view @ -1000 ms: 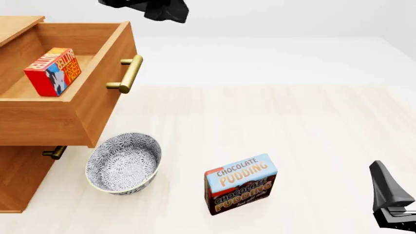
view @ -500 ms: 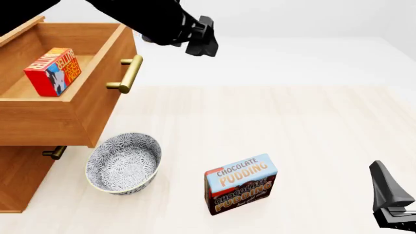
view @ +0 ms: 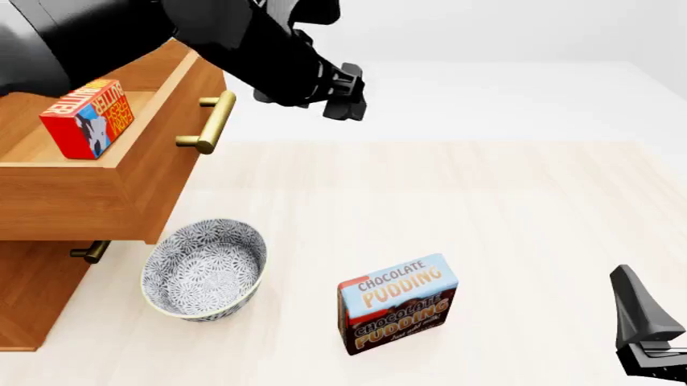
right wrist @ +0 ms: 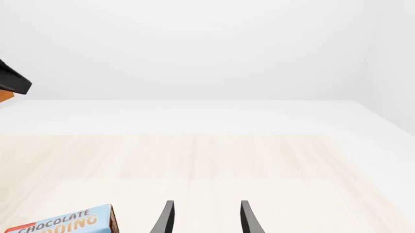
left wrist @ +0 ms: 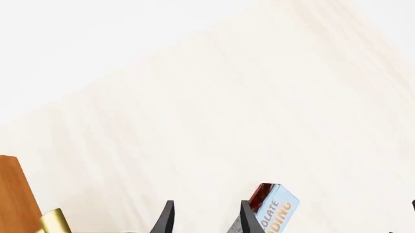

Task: Put the butter at the back in the top drawer of the cabinet and close it.

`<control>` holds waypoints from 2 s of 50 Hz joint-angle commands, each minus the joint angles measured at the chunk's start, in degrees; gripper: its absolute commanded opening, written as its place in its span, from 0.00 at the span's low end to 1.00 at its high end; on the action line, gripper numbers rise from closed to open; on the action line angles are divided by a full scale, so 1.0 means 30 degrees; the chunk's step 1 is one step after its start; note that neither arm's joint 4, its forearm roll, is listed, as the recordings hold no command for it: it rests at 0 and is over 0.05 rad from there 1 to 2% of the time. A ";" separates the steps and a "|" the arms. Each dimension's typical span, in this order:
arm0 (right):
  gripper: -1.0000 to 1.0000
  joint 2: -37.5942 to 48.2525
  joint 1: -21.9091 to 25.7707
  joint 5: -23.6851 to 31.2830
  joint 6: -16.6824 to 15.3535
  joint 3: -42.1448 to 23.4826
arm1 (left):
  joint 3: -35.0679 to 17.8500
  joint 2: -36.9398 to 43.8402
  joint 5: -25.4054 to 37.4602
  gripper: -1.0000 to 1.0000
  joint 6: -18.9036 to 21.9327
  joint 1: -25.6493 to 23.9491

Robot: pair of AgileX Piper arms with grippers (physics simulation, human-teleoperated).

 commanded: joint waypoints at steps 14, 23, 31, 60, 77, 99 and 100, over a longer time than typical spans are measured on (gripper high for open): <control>1.00 0.0000 0.0000 0.0000 0.0000 0.0000 | 0.1816 0.0580 -0.1358 1.00 -0.0829 0.0932; 1.00 0.0000 0.0000 0.0000 0.0000 0.0000 | 0.2489 0.0459 -0.1601 1.00 -0.0408 0.1759; 1.00 0.0000 0.0000 0.0000 0.0000 0.0000 | 0.3119 0.0366 -0.2000 1.00 -0.0137 0.2399; 1.00 0.0000 0.0000 0.0000 0.0000 0.0000 | 0.4364 -0.0181 -0.2545 1.00 0.0466 0.3926; 1.00 0.0000 0.0000 0.0000 0.0000 0.0000 | 0.4852 -0.0735 -0.2600 1.00 0.0730 0.4998; 1.00 0.0000 0.0000 0.0000 0.0000 0.0000 | 0.5651 -0.1656 -0.2713 1.00 0.0968 0.6545; 1.00 0.0000 0.0000 0.0000 0.0000 0.0000 | 0.5644 -0.1676 -0.2708 1.00 0.0951 0.6590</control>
